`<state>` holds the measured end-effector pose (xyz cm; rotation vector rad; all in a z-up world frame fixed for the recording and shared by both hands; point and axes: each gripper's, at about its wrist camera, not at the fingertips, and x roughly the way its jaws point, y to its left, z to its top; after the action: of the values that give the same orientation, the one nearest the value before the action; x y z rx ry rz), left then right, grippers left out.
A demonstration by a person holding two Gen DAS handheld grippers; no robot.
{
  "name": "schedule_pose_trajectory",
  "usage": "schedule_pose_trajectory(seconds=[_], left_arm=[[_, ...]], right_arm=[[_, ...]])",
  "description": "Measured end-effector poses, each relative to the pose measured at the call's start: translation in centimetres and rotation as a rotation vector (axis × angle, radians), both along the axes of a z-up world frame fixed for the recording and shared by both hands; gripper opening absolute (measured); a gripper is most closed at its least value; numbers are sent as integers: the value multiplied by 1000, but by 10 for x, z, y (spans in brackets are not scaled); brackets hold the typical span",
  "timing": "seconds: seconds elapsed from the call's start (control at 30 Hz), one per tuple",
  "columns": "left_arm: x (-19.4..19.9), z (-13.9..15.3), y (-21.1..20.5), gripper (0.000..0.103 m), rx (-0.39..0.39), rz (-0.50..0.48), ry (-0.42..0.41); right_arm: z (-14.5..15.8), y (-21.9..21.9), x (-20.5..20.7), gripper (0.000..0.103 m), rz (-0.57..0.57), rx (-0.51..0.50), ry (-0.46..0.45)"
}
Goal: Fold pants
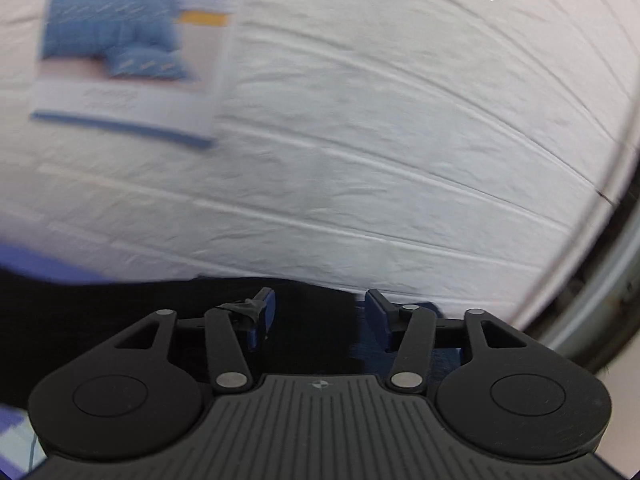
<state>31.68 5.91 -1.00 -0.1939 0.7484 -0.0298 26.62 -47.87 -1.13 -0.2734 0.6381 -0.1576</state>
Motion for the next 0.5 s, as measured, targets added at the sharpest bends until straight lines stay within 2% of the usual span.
schedule_pose_trajectory(seconds=[0.03,0.07,0.13,0.2,0.27,0.5], left_arm=[[1,-1,-4,103,13,-35,8],[2,-1,-10,103,34,-79,12],[2,-2,-18,103,88,-151,-8],[2,-1,-24,103,132,-218,-49],[5,-1,-27,103,150,-298,-66],[25,-14,-38,103,167,-507,-11]], right_arm=[[-3,11,1,101,49,-33,6],[-6,24,1,103,99,-73,5],[-11,44,5,103,197,-131,16],[-15,62,10,103,283,-147,44],[-20,76,19,103,355,-137,68],[-35,119,47,103,553,-20,165]])
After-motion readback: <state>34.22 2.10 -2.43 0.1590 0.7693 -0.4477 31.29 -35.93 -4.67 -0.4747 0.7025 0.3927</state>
